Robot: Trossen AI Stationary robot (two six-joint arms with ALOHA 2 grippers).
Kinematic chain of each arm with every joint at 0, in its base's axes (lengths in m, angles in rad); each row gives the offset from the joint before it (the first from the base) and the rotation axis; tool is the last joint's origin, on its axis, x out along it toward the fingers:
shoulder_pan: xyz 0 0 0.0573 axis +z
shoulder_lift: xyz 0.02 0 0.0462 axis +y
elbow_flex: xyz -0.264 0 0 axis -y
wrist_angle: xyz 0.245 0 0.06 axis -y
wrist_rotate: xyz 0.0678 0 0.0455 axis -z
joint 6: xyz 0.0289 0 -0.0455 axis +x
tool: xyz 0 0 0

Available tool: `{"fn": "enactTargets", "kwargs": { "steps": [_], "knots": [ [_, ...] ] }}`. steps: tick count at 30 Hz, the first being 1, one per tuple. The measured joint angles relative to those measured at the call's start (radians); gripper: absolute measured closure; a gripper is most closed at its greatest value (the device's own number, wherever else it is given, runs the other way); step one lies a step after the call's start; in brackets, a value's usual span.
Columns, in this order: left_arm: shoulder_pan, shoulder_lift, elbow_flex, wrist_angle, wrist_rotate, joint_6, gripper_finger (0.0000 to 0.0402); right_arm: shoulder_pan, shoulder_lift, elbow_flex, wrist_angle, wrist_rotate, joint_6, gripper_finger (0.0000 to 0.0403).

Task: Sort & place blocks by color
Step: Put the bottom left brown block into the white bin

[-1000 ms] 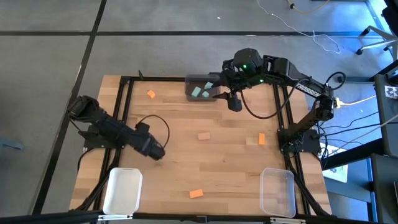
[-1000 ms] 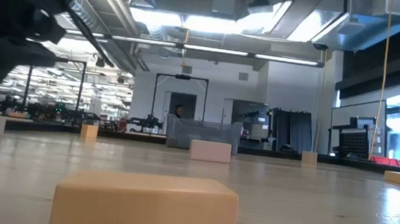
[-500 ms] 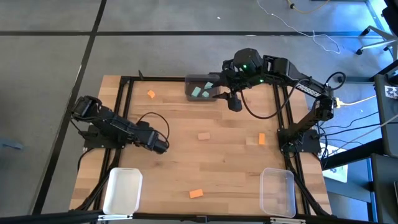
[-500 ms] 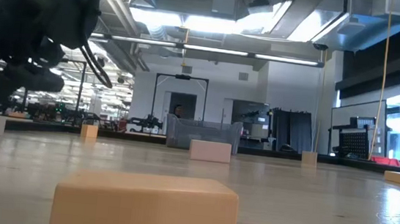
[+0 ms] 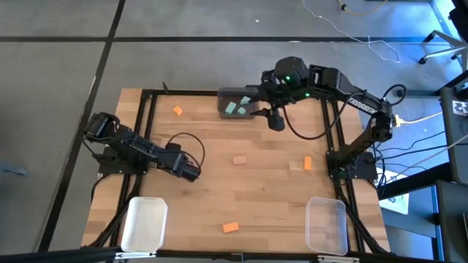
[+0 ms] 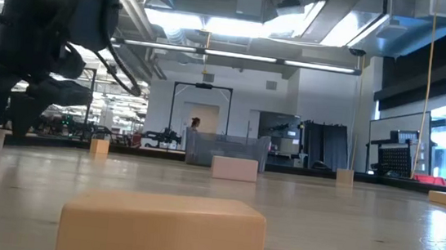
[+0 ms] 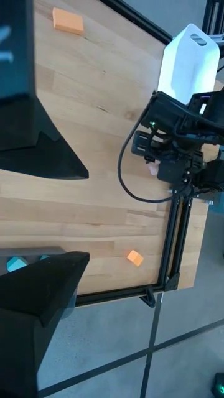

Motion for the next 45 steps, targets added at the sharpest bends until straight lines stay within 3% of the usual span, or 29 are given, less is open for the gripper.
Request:
{"fn": "enactTargets", "kwargs": {
  "steps": [5, 16, 19, 30, 45],
  "knots": [
    [0.002, 0.000, 0.000, 0.028, -0.028, 0.047, 0.0223, 0.000, 0.000, 0.000, 0.000, 0.000, 0.000, 0.0201],
    [-0.024, -0.004, 0.020, -0.178, 0.053, 0.031, 0.0223, 0.000, 0.000, 0.000, 0.000, 0.000, 0.001, 0.0201],
    [-0.027, -0.004, 0.008, -0.191, 0.123, 0.077, 0.0223, 0.000, 0.000, 0.000, -0.001, 0.000, 0.002, 0.0201],
    [-0.017, -0.004, -0.076, -0.050, 0.151, 0.137, 0.0223, 0.000, 0.000, 0.000, -0.001, 0.000, 0.002, 0.0201],
    [0.027, -0.006, -0.029, 0.103, 0.154, 0.176, 0.0223, -0.002, 0.000, 0.000, 0.000, 0.000, 0.001, 0.0201]
  ]
}}
